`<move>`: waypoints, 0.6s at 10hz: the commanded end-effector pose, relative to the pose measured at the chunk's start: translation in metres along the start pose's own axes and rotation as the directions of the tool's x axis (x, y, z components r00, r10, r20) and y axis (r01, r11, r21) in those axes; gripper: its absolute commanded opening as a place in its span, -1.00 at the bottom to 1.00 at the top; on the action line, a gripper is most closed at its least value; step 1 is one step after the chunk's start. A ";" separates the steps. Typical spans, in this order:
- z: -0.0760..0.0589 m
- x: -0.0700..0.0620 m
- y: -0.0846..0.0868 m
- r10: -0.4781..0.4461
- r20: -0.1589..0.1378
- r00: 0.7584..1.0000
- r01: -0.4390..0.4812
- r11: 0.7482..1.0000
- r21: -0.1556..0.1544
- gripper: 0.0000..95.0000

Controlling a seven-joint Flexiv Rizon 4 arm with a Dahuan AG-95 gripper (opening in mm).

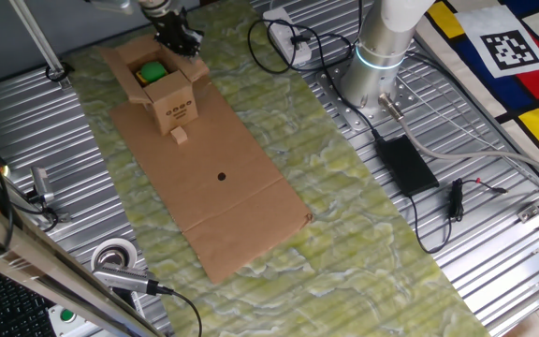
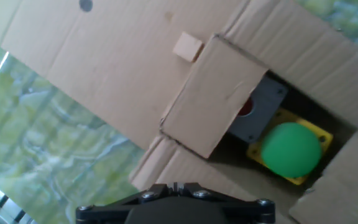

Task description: Open a box

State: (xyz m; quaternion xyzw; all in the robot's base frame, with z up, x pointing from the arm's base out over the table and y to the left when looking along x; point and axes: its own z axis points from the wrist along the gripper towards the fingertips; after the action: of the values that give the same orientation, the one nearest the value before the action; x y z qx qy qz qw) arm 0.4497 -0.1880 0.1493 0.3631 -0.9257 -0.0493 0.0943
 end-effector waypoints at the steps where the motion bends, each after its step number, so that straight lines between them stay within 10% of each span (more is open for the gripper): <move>1: 0.013 -0.003 -0.006 -0.003 0.027 1.000 0.002 1.000 0.026 -1.00; 6: 0.021 -0.006 -0.011 -0.015 0.039 0.999 0.014 0.999 0.031 -1.00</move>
State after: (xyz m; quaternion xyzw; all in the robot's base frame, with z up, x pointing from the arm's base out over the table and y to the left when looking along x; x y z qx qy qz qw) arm 0.4575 -0.1918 0.1278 0.3713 -0.9248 -0.0442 0.0709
